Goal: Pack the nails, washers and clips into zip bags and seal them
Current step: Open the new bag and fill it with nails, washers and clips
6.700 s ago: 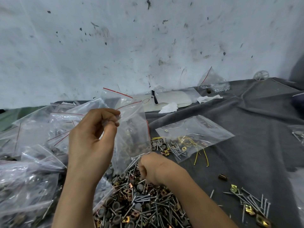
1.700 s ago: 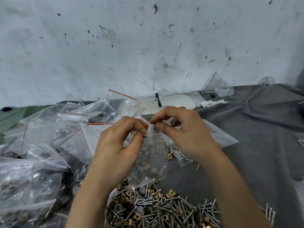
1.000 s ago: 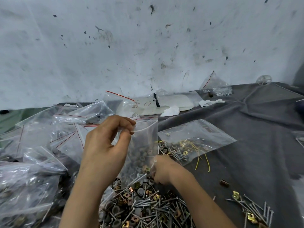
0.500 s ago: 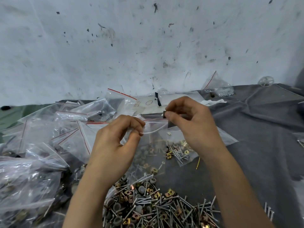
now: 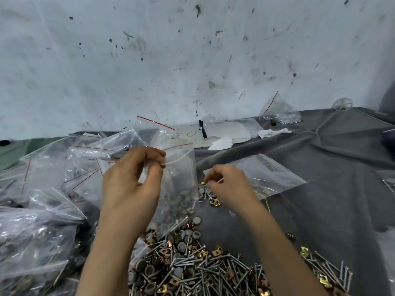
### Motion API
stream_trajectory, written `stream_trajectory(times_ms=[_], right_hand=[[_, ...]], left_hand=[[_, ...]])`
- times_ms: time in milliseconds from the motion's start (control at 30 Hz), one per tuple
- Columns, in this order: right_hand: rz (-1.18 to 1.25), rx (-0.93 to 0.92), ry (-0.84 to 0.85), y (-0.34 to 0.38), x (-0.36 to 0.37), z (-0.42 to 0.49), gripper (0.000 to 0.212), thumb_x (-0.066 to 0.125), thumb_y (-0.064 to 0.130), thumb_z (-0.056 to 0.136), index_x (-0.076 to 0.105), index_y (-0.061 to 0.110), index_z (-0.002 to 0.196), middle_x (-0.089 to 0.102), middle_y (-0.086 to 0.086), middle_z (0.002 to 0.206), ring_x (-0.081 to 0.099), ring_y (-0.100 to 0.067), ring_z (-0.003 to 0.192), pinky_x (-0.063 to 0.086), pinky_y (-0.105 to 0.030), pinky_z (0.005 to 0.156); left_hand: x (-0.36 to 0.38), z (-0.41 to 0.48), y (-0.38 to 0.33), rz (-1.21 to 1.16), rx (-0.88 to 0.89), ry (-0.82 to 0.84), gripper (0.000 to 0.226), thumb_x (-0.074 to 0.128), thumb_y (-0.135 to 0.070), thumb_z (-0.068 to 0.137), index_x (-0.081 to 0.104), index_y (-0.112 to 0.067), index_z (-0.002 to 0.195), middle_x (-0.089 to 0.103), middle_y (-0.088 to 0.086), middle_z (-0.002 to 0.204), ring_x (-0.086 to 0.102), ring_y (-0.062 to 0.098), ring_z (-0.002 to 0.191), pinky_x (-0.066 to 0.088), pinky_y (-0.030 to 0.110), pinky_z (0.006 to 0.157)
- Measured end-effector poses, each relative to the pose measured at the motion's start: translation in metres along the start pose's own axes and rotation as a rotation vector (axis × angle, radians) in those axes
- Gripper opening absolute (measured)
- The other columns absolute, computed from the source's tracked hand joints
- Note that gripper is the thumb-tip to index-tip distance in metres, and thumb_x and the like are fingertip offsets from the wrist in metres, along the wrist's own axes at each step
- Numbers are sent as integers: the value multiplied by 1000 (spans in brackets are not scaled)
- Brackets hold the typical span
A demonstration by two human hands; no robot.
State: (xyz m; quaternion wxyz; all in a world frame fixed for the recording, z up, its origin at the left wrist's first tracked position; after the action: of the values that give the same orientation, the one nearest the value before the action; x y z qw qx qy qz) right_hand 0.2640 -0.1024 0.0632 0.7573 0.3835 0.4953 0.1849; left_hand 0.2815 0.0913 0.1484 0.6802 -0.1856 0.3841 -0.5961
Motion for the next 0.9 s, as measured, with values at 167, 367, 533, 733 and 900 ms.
stream_trajectory(times_ms=[167, 367, 533, 733, 900], right_hand=[[-126, -1, 314, -22, 84, -6, 26, 52, 6, 92, 65, 14, 113, 65, -6, 112, 59, -19, 101, 45, -25, 86], [-192, 31, 337, -32, 105, -6, 22, 55, 0, 89, 67, 13, 103, 64, -6, 108, 60, -22, 101, 47, -28, 88], [-215, 5, 306, -29, 90, -4, 20, 53, 5, 92, 68, 13, 102, 66, -8, 106, 61, -23, 97, 49, -30, 85], [16, 25, 108, -18, 31, 8, 12, 66, 5, 84, 69, 16, 87, 66, 5, 82, 56, -3, 72, 39, -3, 59], [179, -6, 49, -5, -5, 3, 25, 59, 4, 88, 65, 27, 80, 61, 16, 72, 55, 2, 64, 41, -7, 55]], left_hand=[[-16, 1, 8, -20, -53, -142, 17, 47, -23, 76, 63, -28, 73, 70, -17, 86, 63, -5, 90, 46, 17, 80], [-20, 1, 7, -27, -80, -155, 19, 46, -22, 75, 64, -26, 73, 69, -17, 85, 60, -9, 81, 39, 3, 67], [-16, 2, 9, -58, -95, -103, 18, 46, -22, 74, 63, -27, 71, 70, -17, 85, 62, -7, 88, 41, 4, 74], [-7, 2, 8, -63, -63, -28, 17, 48, -21, 74, 62, -29, 69, 70, -16, 88, 63, 1, 94, 44, 22, 82], [-4, 1, 5, -50, -45, -1, 16, 47, -21, 74, 61, -27, 70, 69, -17, 88, 63, 1, 93, 45, 23, 81]])
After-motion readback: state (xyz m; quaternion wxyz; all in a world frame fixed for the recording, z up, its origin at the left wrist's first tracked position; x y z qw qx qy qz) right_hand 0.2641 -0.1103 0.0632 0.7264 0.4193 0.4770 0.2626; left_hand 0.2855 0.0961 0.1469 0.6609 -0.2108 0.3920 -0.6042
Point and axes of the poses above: each hand's wrist, its own z-axis towards the middle knuckle, its own x-axis out of the palm, y = z × x, the point moved 9 cm from there along z, towards the middle knuckle
